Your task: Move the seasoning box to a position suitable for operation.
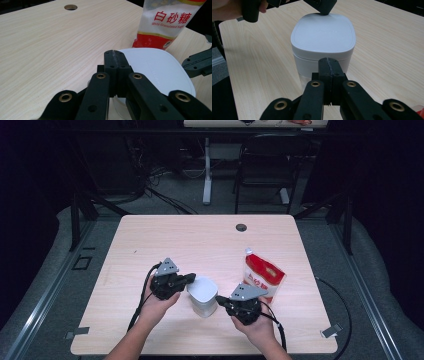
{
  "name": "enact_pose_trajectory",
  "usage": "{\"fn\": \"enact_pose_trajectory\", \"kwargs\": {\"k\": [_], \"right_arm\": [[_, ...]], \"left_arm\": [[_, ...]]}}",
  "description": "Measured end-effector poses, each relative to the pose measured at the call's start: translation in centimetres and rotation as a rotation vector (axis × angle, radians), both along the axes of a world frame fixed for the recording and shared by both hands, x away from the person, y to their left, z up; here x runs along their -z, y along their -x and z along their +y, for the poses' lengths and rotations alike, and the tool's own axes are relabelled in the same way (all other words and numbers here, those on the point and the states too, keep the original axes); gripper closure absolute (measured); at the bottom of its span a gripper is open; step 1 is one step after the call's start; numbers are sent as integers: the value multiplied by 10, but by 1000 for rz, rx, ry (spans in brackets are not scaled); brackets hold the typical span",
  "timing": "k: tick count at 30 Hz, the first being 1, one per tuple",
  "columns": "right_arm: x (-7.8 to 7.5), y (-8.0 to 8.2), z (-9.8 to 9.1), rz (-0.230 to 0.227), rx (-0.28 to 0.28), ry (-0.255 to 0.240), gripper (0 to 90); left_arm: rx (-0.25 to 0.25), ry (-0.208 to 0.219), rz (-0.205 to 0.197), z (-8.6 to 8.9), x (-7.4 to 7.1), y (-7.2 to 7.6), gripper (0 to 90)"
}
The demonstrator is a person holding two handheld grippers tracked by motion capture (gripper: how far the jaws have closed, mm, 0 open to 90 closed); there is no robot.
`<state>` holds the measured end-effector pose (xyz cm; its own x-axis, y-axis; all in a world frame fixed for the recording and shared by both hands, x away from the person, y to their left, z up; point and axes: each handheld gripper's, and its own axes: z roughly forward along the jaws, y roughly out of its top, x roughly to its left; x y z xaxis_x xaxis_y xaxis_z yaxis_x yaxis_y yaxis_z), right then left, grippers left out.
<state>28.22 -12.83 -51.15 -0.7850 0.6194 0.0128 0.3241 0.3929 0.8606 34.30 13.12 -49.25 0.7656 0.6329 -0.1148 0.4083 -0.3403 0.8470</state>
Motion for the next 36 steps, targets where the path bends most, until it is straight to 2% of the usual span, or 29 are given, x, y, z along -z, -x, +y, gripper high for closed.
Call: {"fn": "enact_pose_trajectory", "kwargs": {"k": [11,33,36], "right_arm": [[6,-1,3,20,-9,13,900],[7,-2,5,15,-8,2,900],[7,-1,4,15,-8,1,900]], "left_arm": [[2,4,2,1,0,0,900],[4,17,4,2,1,0,900],[7,30,22,3,1,-1,900]]}}
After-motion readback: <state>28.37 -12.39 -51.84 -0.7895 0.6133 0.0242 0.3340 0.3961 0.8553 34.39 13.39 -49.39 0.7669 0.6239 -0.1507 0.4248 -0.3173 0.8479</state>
